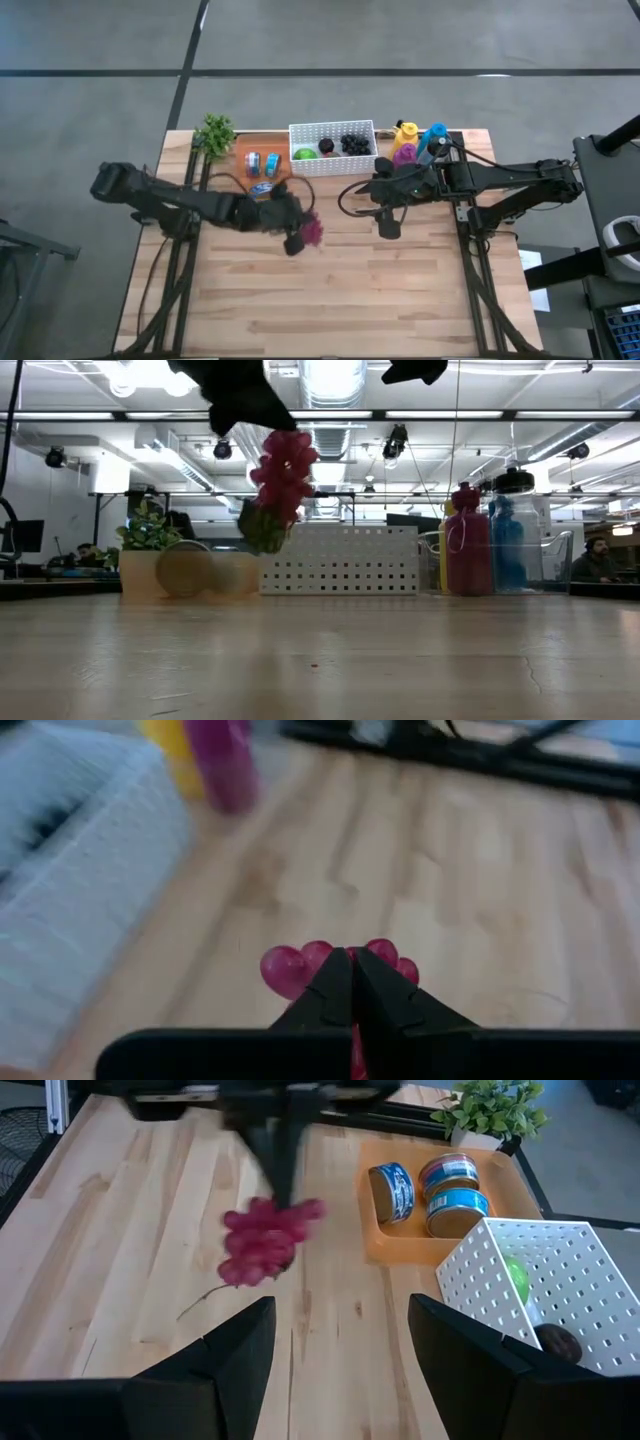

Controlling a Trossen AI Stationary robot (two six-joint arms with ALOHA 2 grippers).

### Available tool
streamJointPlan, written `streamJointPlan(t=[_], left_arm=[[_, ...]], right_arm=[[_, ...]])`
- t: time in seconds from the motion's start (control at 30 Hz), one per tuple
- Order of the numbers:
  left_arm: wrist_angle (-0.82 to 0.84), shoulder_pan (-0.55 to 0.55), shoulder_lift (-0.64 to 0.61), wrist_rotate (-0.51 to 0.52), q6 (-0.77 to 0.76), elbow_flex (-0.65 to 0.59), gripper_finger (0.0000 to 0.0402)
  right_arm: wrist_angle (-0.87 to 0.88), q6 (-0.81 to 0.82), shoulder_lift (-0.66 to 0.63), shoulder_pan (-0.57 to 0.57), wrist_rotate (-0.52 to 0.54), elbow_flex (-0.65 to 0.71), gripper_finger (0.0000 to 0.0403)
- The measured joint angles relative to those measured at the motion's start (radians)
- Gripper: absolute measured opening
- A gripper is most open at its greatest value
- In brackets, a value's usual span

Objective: Pick & Place Food Item
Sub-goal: Put the purple grapes into the white bin

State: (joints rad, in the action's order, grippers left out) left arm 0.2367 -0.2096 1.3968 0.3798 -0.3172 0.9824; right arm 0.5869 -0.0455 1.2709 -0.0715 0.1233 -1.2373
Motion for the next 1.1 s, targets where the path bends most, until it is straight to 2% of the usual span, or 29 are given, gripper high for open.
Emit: streamJointPlan(t=[0.47,0.77,0.97,1.1], left_arm=[[0.051,0.374,0.0,0.006,0.238,0.177,0.0001],[-0.047,0.604,0.004,-0.011,0.269,0.186,0.0001],[-0.202,0.684,0.078,-0.148,0.269,0.171,0.0001],[-0.247,0.686,0.15,-0.171,0.268,0.17,0.0001]], right_arm=[[0.0,-0.014,0.0,0.0,0.0,0.0,0.0224],[0.0,-0.017,0.0,0.0,0.0,0.0,0.0224],[-0.001,-0.015,0.0,0.0,0.0,0.0,0.0224],[-0.001,-0.015,0.0,0.0,0.0,0.0,0.0224]])
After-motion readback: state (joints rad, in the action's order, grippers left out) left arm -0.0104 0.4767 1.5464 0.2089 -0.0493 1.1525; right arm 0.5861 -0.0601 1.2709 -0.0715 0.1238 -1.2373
